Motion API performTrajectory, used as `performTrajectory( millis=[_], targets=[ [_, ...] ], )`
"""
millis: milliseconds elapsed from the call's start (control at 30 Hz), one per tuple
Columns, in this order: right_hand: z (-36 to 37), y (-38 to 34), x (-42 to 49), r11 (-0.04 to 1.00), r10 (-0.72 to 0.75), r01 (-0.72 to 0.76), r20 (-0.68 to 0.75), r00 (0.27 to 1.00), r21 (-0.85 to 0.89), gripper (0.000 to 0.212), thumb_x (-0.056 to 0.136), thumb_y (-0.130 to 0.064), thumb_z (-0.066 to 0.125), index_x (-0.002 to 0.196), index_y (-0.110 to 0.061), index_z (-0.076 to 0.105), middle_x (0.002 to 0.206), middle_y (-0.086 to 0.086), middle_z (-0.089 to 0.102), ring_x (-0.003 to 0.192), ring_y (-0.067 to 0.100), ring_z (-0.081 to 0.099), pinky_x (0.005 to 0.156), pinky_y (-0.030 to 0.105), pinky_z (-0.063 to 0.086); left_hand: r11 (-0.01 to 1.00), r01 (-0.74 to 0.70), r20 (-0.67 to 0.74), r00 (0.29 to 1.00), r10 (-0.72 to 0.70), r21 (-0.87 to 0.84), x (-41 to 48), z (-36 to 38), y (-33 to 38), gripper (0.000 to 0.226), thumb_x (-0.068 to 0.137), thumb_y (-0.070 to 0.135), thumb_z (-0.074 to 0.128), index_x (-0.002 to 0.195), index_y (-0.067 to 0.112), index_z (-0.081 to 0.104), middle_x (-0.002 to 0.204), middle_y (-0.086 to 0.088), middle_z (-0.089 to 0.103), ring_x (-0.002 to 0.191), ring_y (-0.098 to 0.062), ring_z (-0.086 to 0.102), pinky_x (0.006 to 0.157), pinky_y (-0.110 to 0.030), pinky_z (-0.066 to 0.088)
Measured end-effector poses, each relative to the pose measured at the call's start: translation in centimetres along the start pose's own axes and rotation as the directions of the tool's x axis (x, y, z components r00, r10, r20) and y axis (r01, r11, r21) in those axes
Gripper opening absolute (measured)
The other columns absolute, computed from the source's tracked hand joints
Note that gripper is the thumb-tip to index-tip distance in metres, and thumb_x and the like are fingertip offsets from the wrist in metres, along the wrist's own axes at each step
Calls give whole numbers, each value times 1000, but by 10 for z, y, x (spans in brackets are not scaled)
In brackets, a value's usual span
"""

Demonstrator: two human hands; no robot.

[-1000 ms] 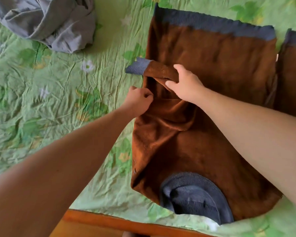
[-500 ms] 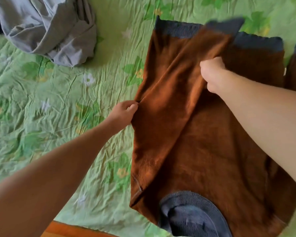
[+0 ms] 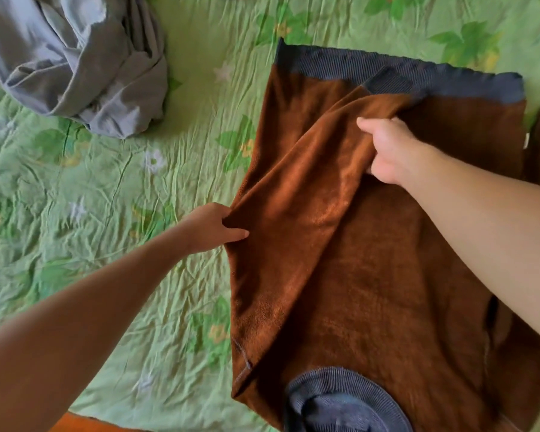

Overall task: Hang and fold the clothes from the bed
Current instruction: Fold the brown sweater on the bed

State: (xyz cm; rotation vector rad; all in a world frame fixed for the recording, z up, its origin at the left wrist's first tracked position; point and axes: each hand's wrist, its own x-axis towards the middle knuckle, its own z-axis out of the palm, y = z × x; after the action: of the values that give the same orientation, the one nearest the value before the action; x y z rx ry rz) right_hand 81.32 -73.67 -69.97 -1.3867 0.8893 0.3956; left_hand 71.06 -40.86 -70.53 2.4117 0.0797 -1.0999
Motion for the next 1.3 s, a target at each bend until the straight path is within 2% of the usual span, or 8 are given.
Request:
performTrajectory(
  millis=[333, 600, 767, 833, 933, 1067, 1167, 1300],
  targets=[
    [-6, -10, 4, 999, -3, -2, -152, 988, -32, 76, 83, -35, 77, 149, -23, 40, 136, 7, 55, 118, 30, 60, 104, 50, 50, 997, -27, -115, 993, 35, 70, -3, 28, 0, 41, 86, 31, 74, 122, 20, 57, 110, -3, 63, 97, -22, 63, 88, -42, 54],
    [18, -61, 32, 987, -160, 160, -87, 983, -8, 33, 78, -4, 58, 107, -18, 64, 108, 12, 70, 96, 30, 70, 86, 45, 59, 993, 48, -50, 998, -43, 103, 15, 27, 3, 55, 84, 32, 73, 132, 19, 52, 122, -5, 56, 112, -25, 57, 97, -43, 50],
    [5, -44, 64, 934, -237, 136, -287, 928, -331, 31, 89, -22, 48, 119, -21, 55, 121, -3, 59, 107, 21, 61, 99, 40, 49, 999, 38, -66, 997, -36, 31, 13, 23, 6, 49, 82, 28, 77, 127, 19, 58, 115, -1, 63, 103, -22, 61, 90, -38, 51],
    [4, -19, 40, 757, -433, 188, -265, 861, -626, 50, 95, -15, 46, 144, -20, 40, 139, 5, 45, 115, 23, 51, 102, 38, 44, 995, 69, -93, 993, -76, -72, 10, 24, 7, 42, 80, 24, 78, 119, 22, 63, 105, 2, 68, 95, -20, 65, 85, -37, 54],
    [11, 37, -28, 200, -736, 504, 211, 644, -840, 55, 98, -28, 51, 151, -17, 40, 148, 15, 42, 132, 35, 44, 106, 52, 43, 980, 88, -195, 973, -123, -176, 3, 30, 10, 28, 79, 21, 78, 103, 24, 64, 91, 4, 67, 88, -21, 67, 74, -32, 53],
    [23, 126, -79, -288, -325, 590, 657, 681, -754, 71, 99, -61, 34, 160, -30, 16, 167, 11, 13, 156, 30, 5, 121, 63, 7, 988, -23, -451, 891, -48, -150, -19, 59, 6, 54, 87, 30, 69, 133, 29, 41, 124, -4, 57, 108, -26, 59, 84, -37, 49],
    [19, 150, -79, -370, -318, 550, 659, 682, -748, 80, 97, -71, 24, 161, -33, -5, 170, 9, -2, 156, 27, -8, 121, 63, -3, 990, -95, -531, 837, 136, 103, -45, 86, 3, 77, 94, 43, 60, 156, 34, 16, 152, -11, 27, 137, -30, 35, 104, -44, 43],
    [26, 154, -90, -338, -345, 502, 601, 721, -796, 82, 97, -71, 20, 160, -30, -13, 169, 10, -6, 156, 29, -9, 121, 64, 1, 816, -144, -334, 862, 382, 560, -72, 124, -22, 83, 95, 64, 42, 161, 28, 6, 168, -9, -9, 155, -27, -8, 123, -52, 14]
  ],
)
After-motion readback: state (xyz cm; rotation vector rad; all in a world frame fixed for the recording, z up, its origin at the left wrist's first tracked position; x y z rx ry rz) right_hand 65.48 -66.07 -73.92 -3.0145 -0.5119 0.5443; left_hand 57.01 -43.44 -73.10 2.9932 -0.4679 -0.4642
